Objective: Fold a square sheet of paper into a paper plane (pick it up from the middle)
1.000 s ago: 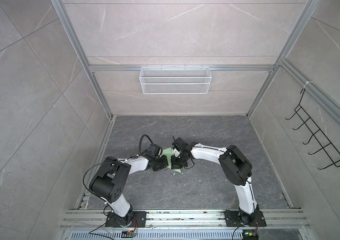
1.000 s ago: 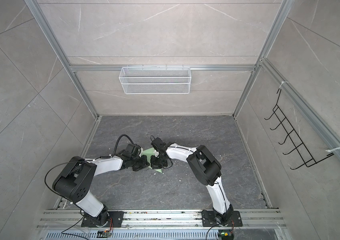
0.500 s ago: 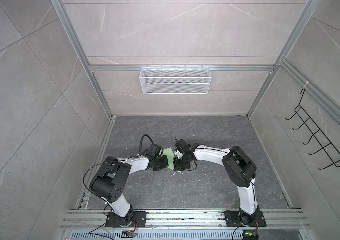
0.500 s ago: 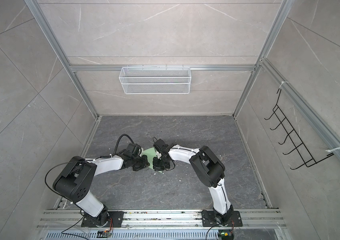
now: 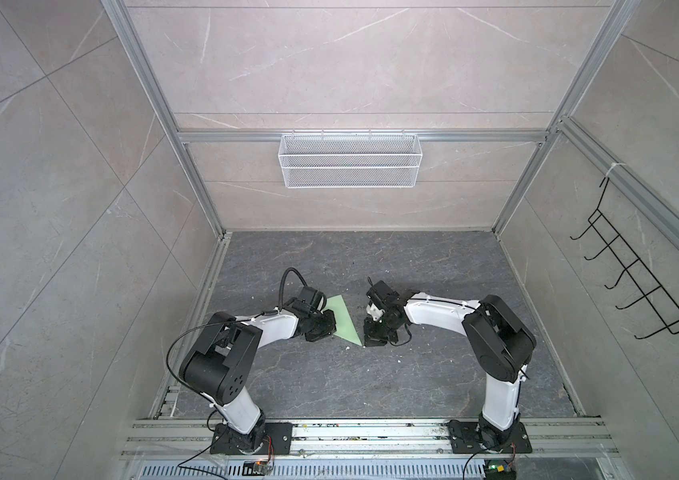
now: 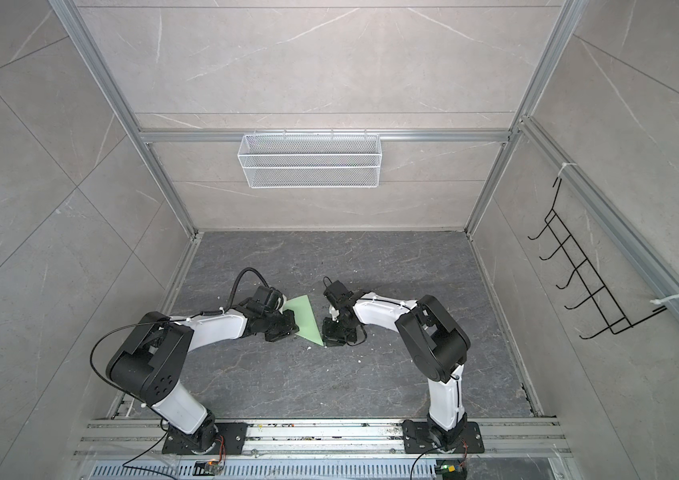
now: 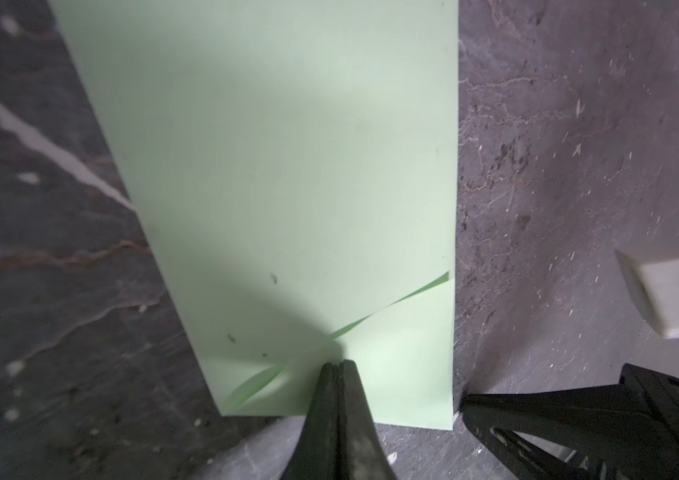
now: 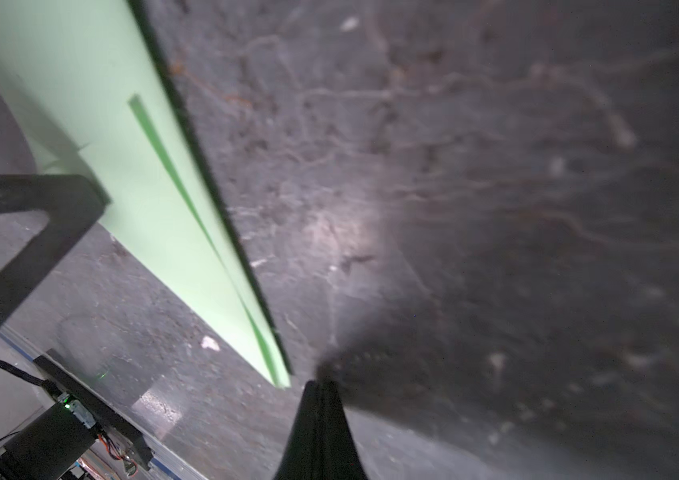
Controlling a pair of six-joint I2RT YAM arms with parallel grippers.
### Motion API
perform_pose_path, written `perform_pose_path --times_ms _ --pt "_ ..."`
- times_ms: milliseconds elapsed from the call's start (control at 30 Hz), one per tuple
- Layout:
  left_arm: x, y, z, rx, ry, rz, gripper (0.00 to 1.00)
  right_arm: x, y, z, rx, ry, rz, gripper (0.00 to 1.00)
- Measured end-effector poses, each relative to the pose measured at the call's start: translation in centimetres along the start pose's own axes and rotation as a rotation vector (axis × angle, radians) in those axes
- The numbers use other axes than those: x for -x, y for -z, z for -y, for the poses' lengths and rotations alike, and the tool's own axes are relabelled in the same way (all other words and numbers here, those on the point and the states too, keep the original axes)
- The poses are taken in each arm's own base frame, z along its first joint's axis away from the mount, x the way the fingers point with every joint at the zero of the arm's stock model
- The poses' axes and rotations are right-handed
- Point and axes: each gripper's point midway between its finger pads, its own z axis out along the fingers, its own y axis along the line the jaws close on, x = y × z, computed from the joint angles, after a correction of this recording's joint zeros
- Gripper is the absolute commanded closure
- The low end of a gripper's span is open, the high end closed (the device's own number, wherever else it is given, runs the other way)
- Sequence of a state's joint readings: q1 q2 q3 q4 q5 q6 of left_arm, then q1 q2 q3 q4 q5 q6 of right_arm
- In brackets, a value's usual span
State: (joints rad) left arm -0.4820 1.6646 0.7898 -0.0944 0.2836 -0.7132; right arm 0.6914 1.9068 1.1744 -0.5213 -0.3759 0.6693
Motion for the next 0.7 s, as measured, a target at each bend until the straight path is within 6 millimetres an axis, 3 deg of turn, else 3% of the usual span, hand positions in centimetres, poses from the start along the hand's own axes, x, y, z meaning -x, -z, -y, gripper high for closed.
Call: perform_pose_path --times_ms 67,167,300,433,533,700 --pt "0.1 0.1 0.0 0.009 -0.007 -0.005 0.99 0.0 0.4 0.5 -0.018 0.012 0.016 0.86" --pt "0.5 0.4 0.4 0.013 -0.008 -0.009 0.85 0.5 1.6 0.3 -0.018 0.07 0.067 0.72" --pt "2.2 1.8 2.3 -0.046 -0.016 0.041 0.65 2.5 3.8 -1.9 0.039 0.202 0.194 0.58" --pt "4.0 4.5 3.1 -0.121 0.003 0.138 0.51 4.5 4.9 -3.9 0.09 0.322 0.306 0.48" --pt "3.9 5.6 1.8 -0.139 0.048 0.182 0.44 5.4 5.0 -4.6 0.115 0.391 0.366 0.43" --pt "1.5 4.7 -1.5 -0.113 0.138 0.151 0.36 5.7 5.1 -6.2 0.135 0.521 0.419 0.42"
